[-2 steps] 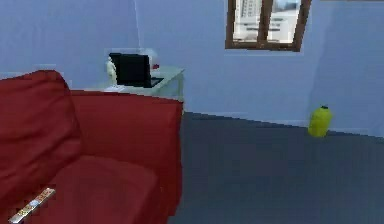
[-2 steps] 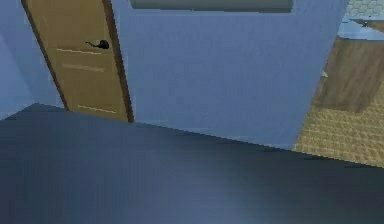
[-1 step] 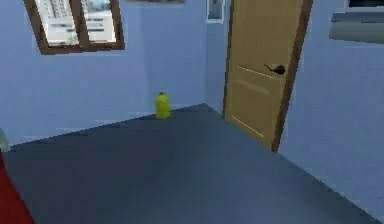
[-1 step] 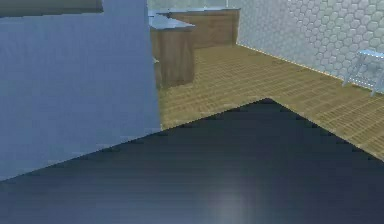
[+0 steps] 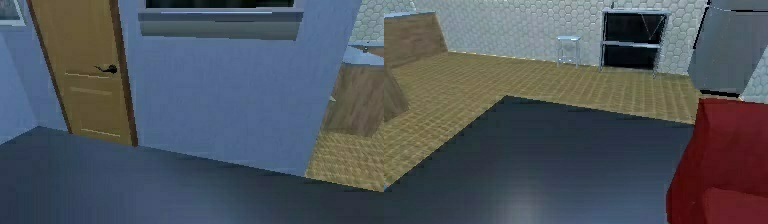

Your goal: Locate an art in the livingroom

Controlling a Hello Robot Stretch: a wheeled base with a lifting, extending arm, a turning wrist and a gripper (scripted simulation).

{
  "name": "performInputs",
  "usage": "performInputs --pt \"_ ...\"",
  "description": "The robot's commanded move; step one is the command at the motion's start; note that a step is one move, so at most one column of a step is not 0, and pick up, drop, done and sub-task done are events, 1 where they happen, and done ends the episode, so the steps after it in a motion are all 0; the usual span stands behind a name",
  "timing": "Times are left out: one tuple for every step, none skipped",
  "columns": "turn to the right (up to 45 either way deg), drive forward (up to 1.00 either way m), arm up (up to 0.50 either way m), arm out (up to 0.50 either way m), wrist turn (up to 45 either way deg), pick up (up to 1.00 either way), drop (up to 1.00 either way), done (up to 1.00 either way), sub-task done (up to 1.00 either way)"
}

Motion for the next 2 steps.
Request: performInputs --pt "15.0 0.0 0.0 0.0 0.0 0.0 0.0 0.0 0.0" --pt "0.0 0.1 0.0 0.0 0.0 0.0 0.0 0.0 0.0"
